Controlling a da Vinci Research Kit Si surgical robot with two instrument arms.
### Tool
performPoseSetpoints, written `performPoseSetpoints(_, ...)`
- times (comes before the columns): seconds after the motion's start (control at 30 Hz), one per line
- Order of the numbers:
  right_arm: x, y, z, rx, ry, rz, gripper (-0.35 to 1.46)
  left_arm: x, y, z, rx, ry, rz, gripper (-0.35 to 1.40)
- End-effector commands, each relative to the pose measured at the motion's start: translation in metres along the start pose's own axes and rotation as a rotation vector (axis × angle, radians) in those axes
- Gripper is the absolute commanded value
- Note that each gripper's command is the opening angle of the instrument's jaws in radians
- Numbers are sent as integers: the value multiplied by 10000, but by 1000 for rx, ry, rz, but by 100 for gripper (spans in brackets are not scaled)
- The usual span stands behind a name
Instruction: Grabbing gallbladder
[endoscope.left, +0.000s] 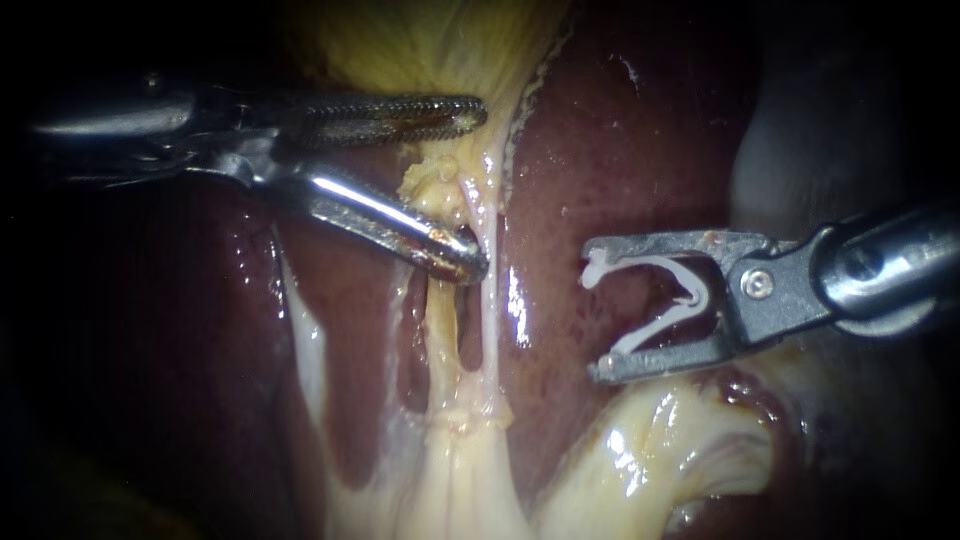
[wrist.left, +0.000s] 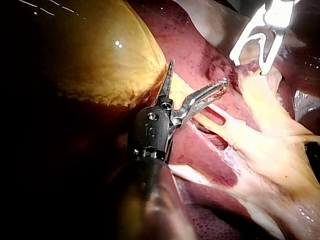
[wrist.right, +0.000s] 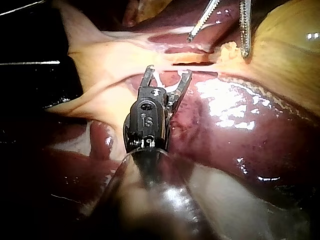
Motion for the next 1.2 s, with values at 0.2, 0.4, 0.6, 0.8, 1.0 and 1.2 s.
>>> performPoseSetpoints(0.2,0,0,0,0,0,0,50,1,-1,-6,5,0,1,84)
performPoseSetpoints(0.4,0,0,0,0,0,0,50,9,4,-15,12,-1,-42,84)
performPoseSetpoints(0.6,0,0,0,0,0,0,50,26,16,-19,2,0,-105,84)
performPoseSetpoints(0.8,0,0,0,0,0,0,50,50,23,-15,-2,-2,-158,83)
performPoseSetpoints(1.0,0,0,0,0,0,0,50,69,23,-9,-8,25,-220,76)
performPoseSetpoints(1.2,0,0,0,0,0,0,50,75,25,-11,-11,36,-253,69)
